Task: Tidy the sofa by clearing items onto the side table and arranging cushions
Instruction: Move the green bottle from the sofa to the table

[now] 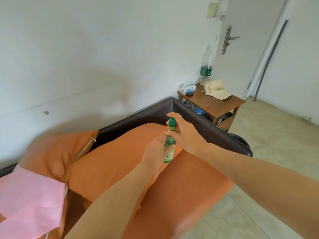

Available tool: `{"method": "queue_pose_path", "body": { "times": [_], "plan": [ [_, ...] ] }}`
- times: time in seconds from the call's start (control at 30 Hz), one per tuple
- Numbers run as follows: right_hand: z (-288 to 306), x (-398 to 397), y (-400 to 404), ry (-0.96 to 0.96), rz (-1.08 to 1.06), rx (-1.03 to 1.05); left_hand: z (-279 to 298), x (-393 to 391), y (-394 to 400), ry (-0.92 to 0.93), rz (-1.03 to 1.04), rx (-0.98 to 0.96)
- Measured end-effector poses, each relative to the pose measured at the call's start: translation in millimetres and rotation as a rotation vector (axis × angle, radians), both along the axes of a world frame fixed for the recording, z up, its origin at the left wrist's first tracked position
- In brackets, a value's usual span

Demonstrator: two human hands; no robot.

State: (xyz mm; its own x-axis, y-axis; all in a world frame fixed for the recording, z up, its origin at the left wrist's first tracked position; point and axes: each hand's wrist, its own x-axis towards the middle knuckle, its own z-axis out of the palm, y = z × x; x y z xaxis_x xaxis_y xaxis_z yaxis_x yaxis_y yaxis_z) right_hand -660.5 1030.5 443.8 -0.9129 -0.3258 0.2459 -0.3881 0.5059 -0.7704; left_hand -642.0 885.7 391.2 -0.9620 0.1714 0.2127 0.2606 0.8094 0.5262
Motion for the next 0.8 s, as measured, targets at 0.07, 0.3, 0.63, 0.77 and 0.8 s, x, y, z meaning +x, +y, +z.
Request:
{"method": "queue_pose_path", "body": {
  "times": [0.07, 0.3, 0.63, 0.77, 0.8],
  "plan": [
    [2, -18, 22, 0.032, -0.022, 0.024, 0, -23, 20, 0.011, -0.028, 0.015],
    [0, -90, 123, 0.359, 0.002, 0.446, -6, -94, 112, -0.031, -0.103, 0.029],
    [-8, -191, 277, 0.522, 0.139, 0.828, 1, -187, 262, -0.074, -0.076, 0.048],
    [-5, -228, 320, 0.626, 0.002, 1.158, -8, -225, 300, -0.101, -0.055, 0.076],
    [-11, -238, 327, 0.723, 0.053, 1.326, -11, -234, 308, -0.102, -0.055, 0.081]
  ]
}}
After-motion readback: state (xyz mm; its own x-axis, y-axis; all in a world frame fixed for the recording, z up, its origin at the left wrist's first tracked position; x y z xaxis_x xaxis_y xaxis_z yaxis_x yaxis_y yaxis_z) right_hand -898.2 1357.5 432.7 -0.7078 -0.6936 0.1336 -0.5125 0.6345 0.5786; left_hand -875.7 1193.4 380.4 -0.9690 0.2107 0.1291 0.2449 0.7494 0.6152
